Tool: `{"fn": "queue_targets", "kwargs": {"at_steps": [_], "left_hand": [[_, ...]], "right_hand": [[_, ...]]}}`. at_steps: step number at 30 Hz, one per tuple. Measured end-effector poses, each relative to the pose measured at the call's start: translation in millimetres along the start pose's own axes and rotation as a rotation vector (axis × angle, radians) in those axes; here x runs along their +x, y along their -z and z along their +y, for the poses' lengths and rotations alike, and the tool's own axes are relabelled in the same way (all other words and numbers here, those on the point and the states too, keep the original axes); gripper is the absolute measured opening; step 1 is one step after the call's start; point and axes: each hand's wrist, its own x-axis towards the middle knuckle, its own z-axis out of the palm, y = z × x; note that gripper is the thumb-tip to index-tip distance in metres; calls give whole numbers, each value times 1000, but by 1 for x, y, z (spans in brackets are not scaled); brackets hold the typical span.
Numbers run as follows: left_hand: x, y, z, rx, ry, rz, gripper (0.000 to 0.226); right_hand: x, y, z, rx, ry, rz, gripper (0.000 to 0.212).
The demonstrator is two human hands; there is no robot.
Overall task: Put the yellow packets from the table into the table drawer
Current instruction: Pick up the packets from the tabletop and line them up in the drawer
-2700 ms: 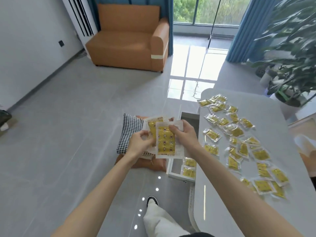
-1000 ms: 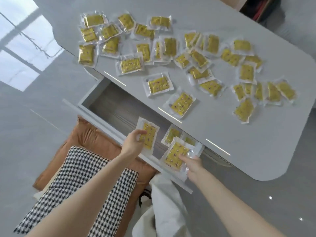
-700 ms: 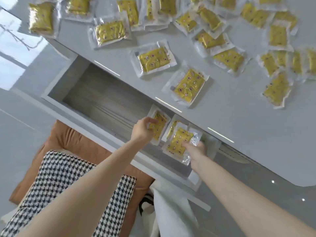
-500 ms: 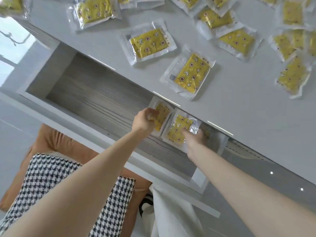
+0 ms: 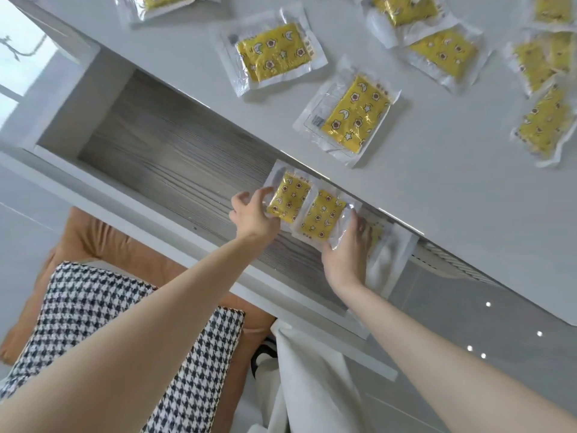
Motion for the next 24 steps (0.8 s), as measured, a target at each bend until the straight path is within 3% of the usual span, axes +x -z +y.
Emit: {"fn": "queue_targets", "kwargs": {"at_steps": [2,5,10,18,24], "left_hand": [[-1,0,2,-188,187,-43,67],[2,-3,1,-446,390,-108,72],[10,-14,-9,-608,421,-77,70],[13,-16,-10,-552,313,-55,57],[-3,-10,-1,-489,236,-13,56]], "right_hand": [[-9,-3,6,-284,219,-12,80],[-4,-10,13,-515,364,-6,92],[21,-24,14,-775,696,-169,110],[30,-15,15,-662,532,-215,75],[30,-8,15,-727,555,-257,79]]}}
